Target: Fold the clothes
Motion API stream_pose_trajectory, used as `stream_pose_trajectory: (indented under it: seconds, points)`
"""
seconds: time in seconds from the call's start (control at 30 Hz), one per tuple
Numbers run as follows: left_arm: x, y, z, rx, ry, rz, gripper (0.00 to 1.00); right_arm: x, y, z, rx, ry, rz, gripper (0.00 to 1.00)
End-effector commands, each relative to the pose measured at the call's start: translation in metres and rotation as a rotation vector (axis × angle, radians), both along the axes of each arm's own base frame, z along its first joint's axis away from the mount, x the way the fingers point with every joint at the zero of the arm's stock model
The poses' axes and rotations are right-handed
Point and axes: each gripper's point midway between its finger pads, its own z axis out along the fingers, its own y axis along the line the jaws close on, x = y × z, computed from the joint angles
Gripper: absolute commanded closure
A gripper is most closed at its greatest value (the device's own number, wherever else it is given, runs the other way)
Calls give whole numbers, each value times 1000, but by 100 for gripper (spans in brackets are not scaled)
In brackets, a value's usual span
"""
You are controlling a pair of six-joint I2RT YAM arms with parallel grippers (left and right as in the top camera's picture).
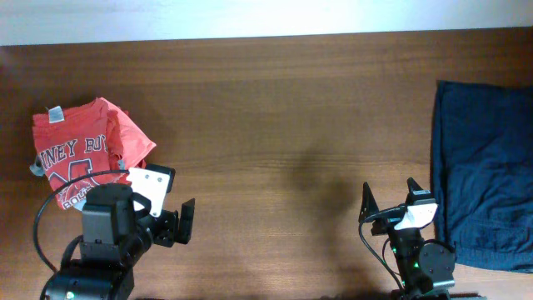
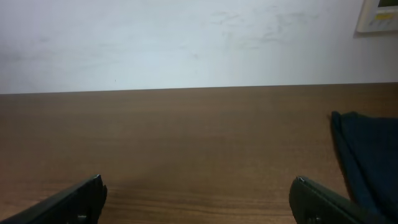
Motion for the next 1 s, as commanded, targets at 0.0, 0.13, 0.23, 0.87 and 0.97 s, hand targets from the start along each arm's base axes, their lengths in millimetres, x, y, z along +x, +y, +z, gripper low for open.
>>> stream_pose_trajectory:
  seconds: [0.0,0.13,0.23,0.87,0.97]
  points:
    - [0,1,1,-2,-3,12,1,0,3,-1,9,2,15,1]
    - [-1,4,1,4,-5,21,1,0,3,-1,9,2,15,1]
    - [-2,8,4,3,-24,40,1,0,3,-1,9,2,15,1]
    - [16,23,-46,-17,-504,112,1,0,3,-1,9,2,15,1]
    - [23,23,-39,-31,-648,114,1,0,3,-1,9,2,15,1]
